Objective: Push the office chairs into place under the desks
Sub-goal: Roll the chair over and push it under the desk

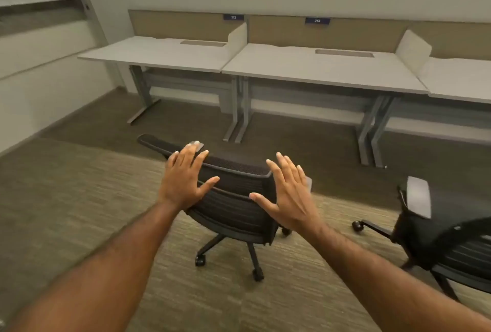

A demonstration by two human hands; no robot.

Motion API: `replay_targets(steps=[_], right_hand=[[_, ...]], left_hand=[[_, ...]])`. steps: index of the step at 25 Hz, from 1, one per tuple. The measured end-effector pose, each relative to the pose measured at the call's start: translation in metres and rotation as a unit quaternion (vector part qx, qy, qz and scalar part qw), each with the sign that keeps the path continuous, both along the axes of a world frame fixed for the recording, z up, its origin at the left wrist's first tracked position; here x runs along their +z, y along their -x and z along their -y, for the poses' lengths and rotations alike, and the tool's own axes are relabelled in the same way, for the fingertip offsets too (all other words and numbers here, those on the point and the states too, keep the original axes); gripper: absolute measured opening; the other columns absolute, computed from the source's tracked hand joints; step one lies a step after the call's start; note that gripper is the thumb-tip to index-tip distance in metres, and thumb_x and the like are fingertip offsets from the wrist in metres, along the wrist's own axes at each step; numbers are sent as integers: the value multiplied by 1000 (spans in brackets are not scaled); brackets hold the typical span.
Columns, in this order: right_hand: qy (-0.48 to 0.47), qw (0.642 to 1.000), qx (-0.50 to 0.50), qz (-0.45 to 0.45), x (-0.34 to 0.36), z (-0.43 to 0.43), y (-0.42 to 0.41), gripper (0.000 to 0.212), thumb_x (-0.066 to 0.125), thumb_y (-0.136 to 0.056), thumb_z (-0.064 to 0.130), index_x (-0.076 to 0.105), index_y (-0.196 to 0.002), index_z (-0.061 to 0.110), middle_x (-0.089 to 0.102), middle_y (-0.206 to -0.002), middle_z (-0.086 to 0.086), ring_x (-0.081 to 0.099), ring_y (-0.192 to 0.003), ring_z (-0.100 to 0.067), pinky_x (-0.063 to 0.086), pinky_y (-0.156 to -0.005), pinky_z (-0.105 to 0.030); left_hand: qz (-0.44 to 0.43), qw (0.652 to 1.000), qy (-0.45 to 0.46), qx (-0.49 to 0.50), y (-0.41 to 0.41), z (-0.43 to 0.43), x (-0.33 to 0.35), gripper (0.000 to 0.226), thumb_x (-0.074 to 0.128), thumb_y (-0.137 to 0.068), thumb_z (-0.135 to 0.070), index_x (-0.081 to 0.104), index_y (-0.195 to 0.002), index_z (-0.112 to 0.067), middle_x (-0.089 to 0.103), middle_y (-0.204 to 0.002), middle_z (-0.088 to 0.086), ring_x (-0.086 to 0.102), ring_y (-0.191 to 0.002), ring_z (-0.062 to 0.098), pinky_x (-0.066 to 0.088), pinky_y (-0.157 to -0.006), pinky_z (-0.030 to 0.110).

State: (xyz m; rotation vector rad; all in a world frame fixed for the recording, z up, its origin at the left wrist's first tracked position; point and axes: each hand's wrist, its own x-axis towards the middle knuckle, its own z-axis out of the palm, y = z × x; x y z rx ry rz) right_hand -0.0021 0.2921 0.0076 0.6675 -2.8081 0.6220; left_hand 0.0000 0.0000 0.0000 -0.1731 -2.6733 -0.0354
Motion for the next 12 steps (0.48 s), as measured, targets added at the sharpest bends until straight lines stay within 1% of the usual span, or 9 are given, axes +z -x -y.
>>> replay_targets(steps=[2, 3, 4, 5, 6, 8, 9, 10, 12], right_hand=[[-1, 1000, -5, -15, 9, 41, 10, 93, 36, -91, 81, 25, -161, 21, 15, -172, -9, 7, -158, -25, 1, -127, -46], [-19, 1000, -11, -3, 14, 59, 17, 91, 39, -92, 80, 29, -160, 20, 23, -169, -10, 14, -157, -26, 6, -128, -47], [-43, 999, -15, 26, 19, 76, 23, 89, 41, -92, 80, 35, -157, 19, 35, -164, -10, 27, -153, -26, 16, -127, -48], [-75, 995, -25, 63, 19, 90, 32, 88, 42, -90, 82, 44, -151, 18, 49, -154, -9, 41, -143, -26, 28, -123, -48], [-102, 989, -36, 101, 20, 100, 39, 87, 41, -88, 85, 52, -142, 18, 59, -142, -7, 52, -131, -26, 38, -115, -48], [-138, 977, -64, 152, 20, 116, 54, 91, 36, -83, 92, 60, -128, 17, 67, -124, -6, 61, -114, -26, 48, -102, -48], [-151, 973, -71, 162, 20, 121, 60, 95, 32, -80, 96, 61, -122, 16, 68, -118, -6, 63, -108, -26, 50, -98, -48], [-158, 969, -75, 171, 20, 126, 65, 99, 28, -75, 100, 63, -116, 17, 69, -110, -4, 65, -102, -25, 52, -94, -48], [-163, 970, -74, 165, 17, 129, 76, 106, 20, -63, 108, 64, -100, 19, 69, -92, 0, 66, -85, -21, 58, -83, -46]], left_hand=[[43, 998, -25, 29, 12, 40, 7, 85, 31, -90, -76, 56, -140, -12, 50, -149, 15, 42, -141, 32, 34, -114, 54], [58, 997, -28, 41, 21, 60, 9, 89, 26, -88, -80, 59, -136, -13, 56, -144, 13, 47, -137, 30, 36, -112, 52], [81, 995, -37, 50, 28, 76, 12, 93, 22, -86, -84, 60, -134, -14, 59, -140, 10, 51, -133, 28, 38, -111, 50], [106, 993, -39, 43, 36, 88, 11, 96, 21, -84, -86, 59, -135, -15, 58, -140, 8, 50, -133, 26, 38, -112, 49], [137, 990, -35, 27, 43, 96, 9, 98, 21, -81, -88, 56, -139, -17, 56, -143, 6, 47, -136, 24, 34, -116, 48], [198, 980, -29, -12, 61, 113, 11, 104, 22, -76, -93, 51, -144, -21, 52, -147, 3, 41, -140, 21, 26, -121, 46], [226, 974, -24, -22, 71, 120, 14, 107, 22, -72, -97, 51, -143, -22, 55, -144, 2, 45, -136, 20, 28, -119, 44], [250, 968, -23, -27, 82, 126, 19, 111, 23, -68, -102, 55, -138, -23, 60, -137, 0, 51, -128, 20, 35, -114, 42], [297, 954, -23, -29, 103, 133, 26, 112, 26, -55, -110, 62, -123, -29, 67, -117, -4, 58, -106, 17, 46, -97, 38]])
